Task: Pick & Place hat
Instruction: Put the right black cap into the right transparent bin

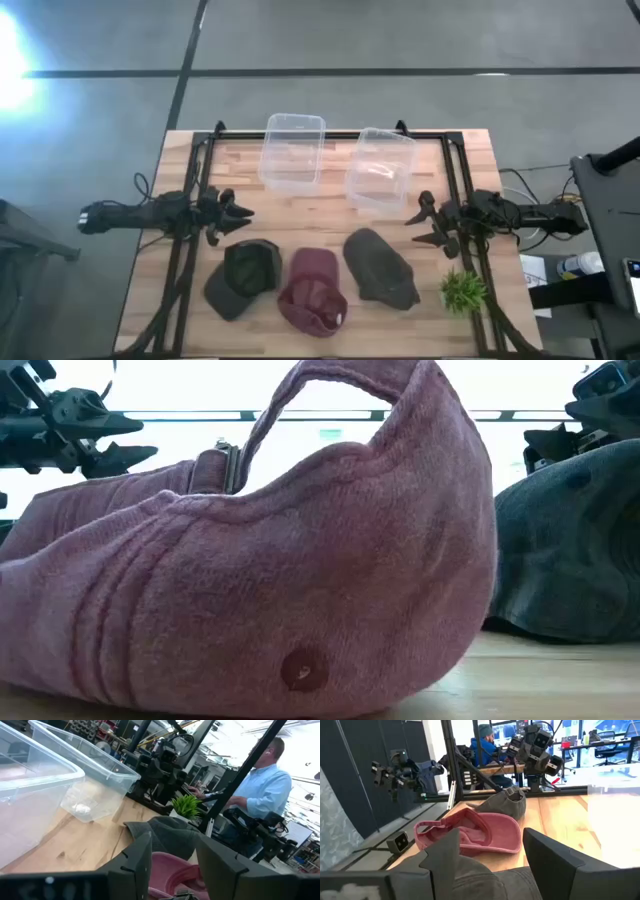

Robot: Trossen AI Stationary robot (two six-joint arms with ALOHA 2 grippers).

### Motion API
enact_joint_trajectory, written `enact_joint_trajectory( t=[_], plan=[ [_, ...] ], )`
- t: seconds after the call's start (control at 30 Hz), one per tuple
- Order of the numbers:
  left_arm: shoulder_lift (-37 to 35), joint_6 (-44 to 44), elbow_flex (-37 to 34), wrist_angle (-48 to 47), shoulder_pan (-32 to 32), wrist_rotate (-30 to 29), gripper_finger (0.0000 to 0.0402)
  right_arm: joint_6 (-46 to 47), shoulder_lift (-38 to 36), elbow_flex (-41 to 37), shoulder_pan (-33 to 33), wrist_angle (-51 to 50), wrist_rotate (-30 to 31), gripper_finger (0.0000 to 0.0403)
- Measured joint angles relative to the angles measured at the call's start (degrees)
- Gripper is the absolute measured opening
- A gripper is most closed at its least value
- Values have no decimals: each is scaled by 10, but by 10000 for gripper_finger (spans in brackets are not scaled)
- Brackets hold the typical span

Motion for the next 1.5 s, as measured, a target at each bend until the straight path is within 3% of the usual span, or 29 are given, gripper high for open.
enact_joint_trajectory(
  t=[1.23,1.33,1.43,1.5],
  plan=[
    [0,0,0,0,0,0,147,-2,0,0,0,0,0,215],
    [0,0,0,0,0,0,147,-109,0,0,0,7,3,215],
    [0,2,0,0,0,0,147,-133,0,0,0,25,4,215],
    [0,94,0,-3,0,0,147,-115,0,0,0,27,4,215]
  ],
)
